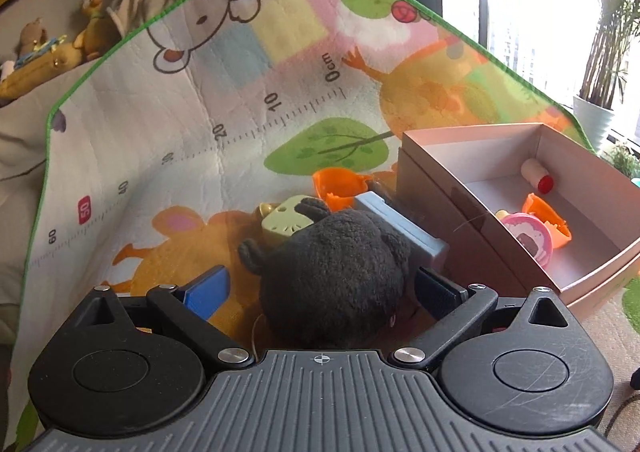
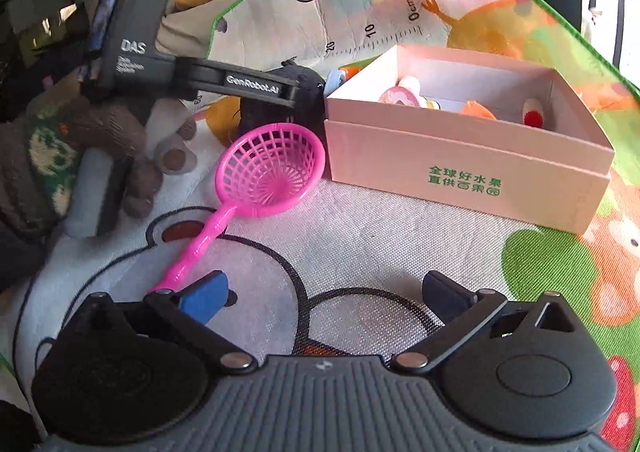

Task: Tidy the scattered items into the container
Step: 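Grasp the black plush toy with the left gripper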

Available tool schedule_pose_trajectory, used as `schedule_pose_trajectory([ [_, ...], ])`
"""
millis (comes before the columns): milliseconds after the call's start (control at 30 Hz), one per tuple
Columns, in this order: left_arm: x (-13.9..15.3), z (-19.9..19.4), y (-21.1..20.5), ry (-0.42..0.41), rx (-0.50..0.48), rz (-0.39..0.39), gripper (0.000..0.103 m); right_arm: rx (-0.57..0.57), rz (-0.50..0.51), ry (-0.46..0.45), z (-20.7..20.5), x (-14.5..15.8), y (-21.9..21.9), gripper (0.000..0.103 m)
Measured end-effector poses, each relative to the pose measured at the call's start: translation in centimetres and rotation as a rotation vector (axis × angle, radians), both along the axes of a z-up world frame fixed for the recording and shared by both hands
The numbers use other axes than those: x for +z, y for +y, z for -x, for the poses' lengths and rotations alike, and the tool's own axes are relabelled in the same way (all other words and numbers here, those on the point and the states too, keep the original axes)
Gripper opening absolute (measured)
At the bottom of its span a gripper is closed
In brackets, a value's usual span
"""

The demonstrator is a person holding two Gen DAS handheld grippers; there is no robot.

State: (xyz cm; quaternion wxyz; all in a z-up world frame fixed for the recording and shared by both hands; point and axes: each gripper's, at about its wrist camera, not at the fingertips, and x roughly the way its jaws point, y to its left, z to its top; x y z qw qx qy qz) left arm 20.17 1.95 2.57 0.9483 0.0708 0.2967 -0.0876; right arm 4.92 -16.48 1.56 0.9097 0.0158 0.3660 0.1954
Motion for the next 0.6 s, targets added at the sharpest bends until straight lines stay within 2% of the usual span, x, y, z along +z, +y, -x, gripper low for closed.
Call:
schedule_pose_trajectory([
  [200,-0.9,-0.5,-0.4,0.02,0.004,-0.02,0.097,-0.006,-0.009,0.008,-0.1,0.0,0.0,0.103],
  [267,-1.0,-0.4,-0.2,0.027,-0.016,-0.02,0.084,0.004,0.019,0.003,0.0,0.0,0.4,0.103],
  [367,-0.8,0.5,0.4,0.014,-0.024,-0.008,0.08,0.013,0.026,-0.001,0.1,0.0,0.3,0.103],
  [600,0.9,6.7,3.9,-0.001,0.008,0.119,0.08,0.014,0.062,-0.008,0.1,-0.1,0.8,0.103],
])
